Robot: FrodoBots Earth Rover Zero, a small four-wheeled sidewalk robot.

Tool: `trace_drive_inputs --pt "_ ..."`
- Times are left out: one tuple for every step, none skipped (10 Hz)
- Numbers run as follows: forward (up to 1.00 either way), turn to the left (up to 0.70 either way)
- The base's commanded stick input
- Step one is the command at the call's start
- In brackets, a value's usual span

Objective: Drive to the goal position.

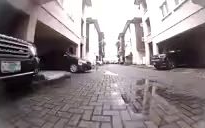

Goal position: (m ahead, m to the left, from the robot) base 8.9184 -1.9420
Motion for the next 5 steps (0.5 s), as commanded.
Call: trace_drive_inputs --pt "0.85 -0.29" --pt "0.85 -0.08" --pt "0.85 0.0" --pt "0.85 0.0" --pt "0.85 0.0"
